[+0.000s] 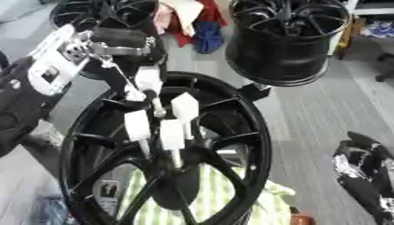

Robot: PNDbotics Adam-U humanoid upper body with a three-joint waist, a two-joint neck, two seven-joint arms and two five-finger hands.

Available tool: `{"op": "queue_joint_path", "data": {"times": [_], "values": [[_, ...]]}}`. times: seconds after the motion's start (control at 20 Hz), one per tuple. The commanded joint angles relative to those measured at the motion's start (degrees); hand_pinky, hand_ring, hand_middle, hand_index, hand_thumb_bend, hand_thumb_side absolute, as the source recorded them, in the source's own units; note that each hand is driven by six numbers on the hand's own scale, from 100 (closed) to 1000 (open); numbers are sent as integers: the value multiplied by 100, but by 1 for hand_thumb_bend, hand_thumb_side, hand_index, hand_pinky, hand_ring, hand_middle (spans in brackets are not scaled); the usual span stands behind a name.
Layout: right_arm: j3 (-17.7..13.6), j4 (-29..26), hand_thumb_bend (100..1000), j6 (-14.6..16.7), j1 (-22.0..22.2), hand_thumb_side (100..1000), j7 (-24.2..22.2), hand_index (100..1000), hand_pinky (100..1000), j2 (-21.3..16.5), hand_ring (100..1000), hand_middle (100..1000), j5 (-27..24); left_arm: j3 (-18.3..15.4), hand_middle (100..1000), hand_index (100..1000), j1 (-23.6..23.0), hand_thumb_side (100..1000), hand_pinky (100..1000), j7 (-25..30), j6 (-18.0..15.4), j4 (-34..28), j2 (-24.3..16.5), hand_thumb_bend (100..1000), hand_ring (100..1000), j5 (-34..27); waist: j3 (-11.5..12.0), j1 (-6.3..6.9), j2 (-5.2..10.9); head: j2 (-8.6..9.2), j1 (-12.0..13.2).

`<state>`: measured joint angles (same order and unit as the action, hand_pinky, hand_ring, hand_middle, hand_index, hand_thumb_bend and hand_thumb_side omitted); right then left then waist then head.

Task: Pull the pin out of the wheel hub.

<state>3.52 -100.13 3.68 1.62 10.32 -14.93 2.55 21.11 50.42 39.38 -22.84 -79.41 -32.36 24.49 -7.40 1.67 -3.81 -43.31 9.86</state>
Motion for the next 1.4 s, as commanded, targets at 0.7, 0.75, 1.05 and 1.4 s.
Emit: {"op": "queue_joint_path", "data": {"times": [0.7, 0.75, 1.05, 1.4], "values": [[-305, -47, 100, 42, 38, 247, 261, 790, 693, -75, 588, 649, 42, -1555, 468, 676, -1370, 100, 427, -888, 925, -73, -2218, 100, 356, -316, 554, 37, 38, 1, -596], [-318, -52, 100, 40, 37, 247, 274, 790, 693, -64, 588, 649, 44, -1631, 473, 681, -1531, 100, 437, -858, 1020, 83, -2221, 100, 362, -237, 571, 20, 27, 9, -617], [-337, -78, 100, 25, 31, 245, 300, 790, 693, -40, 588, 649, 47, -2103, 665, 814, -2494, 219, 617, -1089, 1561, 1041, -1930, 323, 552, 337, 604, -40, -17, 9, -625], [-327, -70, 100, 23, 43, 245, 289, 790, 693, -26, 588, 649, 43, -2862, 906, 939, -3566, 544, 828, -1733, 1472, 1707, -1568, 683, 831, 774, 576, -40, -1, -44, -575]]}}
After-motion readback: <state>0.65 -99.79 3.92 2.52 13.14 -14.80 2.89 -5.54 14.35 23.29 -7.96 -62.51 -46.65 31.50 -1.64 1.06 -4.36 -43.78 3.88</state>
